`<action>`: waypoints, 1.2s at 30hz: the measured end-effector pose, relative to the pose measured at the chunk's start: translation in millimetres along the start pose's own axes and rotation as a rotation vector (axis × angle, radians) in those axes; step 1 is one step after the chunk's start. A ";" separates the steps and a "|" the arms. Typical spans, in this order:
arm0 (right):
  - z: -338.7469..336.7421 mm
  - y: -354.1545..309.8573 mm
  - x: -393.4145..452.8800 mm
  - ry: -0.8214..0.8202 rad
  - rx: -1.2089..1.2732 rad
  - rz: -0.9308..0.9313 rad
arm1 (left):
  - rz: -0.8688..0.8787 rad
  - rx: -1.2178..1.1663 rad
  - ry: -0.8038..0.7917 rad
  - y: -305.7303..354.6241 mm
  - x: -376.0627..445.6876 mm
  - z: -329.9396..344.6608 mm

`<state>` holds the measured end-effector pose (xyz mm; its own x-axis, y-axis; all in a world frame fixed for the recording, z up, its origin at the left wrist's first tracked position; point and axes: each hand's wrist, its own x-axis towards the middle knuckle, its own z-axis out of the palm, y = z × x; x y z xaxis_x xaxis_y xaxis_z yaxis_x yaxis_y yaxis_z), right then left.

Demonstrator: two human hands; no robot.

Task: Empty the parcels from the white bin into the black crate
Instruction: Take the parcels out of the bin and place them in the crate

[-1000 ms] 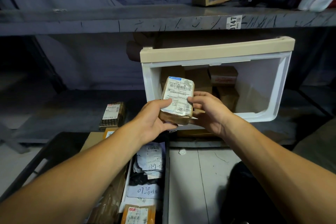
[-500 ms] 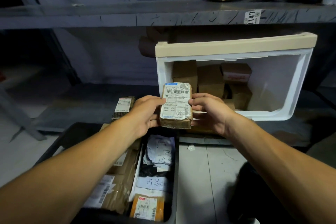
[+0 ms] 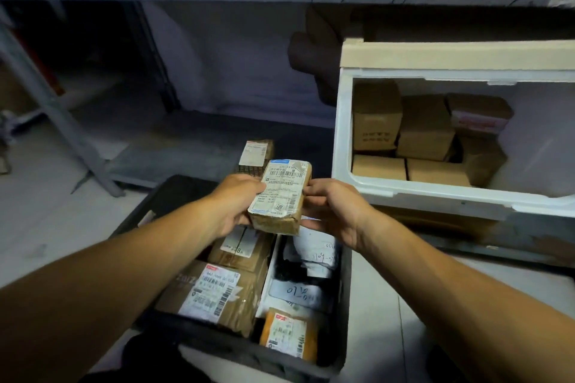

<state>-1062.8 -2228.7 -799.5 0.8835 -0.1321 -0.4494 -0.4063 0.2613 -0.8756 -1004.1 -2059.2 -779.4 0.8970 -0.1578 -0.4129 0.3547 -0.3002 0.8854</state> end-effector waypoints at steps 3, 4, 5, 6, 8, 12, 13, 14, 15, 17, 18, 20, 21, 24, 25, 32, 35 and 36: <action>12.8 17.4 17.1 -0.002 0.037 0.045 | -0.038 -0.001 0.010 -17.9 10.8 -13.2; 16.2 22.8 21.5 0.004 0.054 0.059 | -0.055 -0.008 0.008 -23.1 14.2 -16.2; 19.1 28.3 26.4 0.007 0.066 0.071 | -0.076 -0.016 0.009 -28.5 17.5 -18.9; 21.7 33.8 30.8 0.007 0.074 0.083 | -0.095 -0.026 0.016 -34.2 21.1 -21.1; 28.1 44.5 38.1 0.009 0.090 0.113 | -0.124 -0.035 0.034 -45.1 27.3 -25.0; 39.8 71.3 51.9 0.026 0.103 0.179 | -0.190 -0.004 0.060 -72.9 38.5 -32.5; 42.2 78.7 55.4 0.026 0.100 0.196 | -0.205 0.011 0.066 -80.4 41.3 -34.5; 45.0 85.4 58.5 0.018 0.103 0.210 | -0.219 0.026 0.062 -87.7 44.4 -36.4; 47.5 91.4 61.8 0.009 0.108 0.220 | -0.233 0.036 0.055 -93.5 46.4 -37.7; 51.2 101.1 67.8 0.011 0.103 0.236 | -0.257 0.032 0.043 -102.2 51.4 -39.9; 52.3 104.9 70.7 0.021 0.097 0.240 | -0.261 0.028 0.035 -104.5 53.9 -40.7; 52.7 110.4 75.8 0.044 0.087 0.239 | -0.252 0.031 0.033 -106.1 58.2 -41.9; 52.3 112.2 77.9 0.054 0.083 0.239 | -0.249 0.034 0.031 -105.9 59.9 -42.3; 51.3 114.5 81.9 0.073 0.084 0.240 | -0.237 0.037 0.025 -108.1 67.9 -44.1; 50.9 114.8 82.8 0.079 0.089 0.231 | -0.232 0.035 0.024 -108.3 70.0 -44.2; 54.6 116.6 88.8 0.107 0.138 0.175 | -0.184 0.082 0.047 -104.1 79.5 -38.4; 56.3 120.0 90.1 0.110 0.137 0.192 | -0.189 0.152 0.036 -103.7 79.1 -37.0; 56.3 120.8 90.3 0.108 0.134 0.197 | -0.192 0.170 0.024 -104.0 78.7 -36.9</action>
<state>-1019.0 -2155.3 -935.8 0.7573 -0.1659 -0.6316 -0.5271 0.4157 -0.7412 -960.6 -2005.7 -896.1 0.8241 -0.0612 -0.5631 0.4715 -0.4766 0.7419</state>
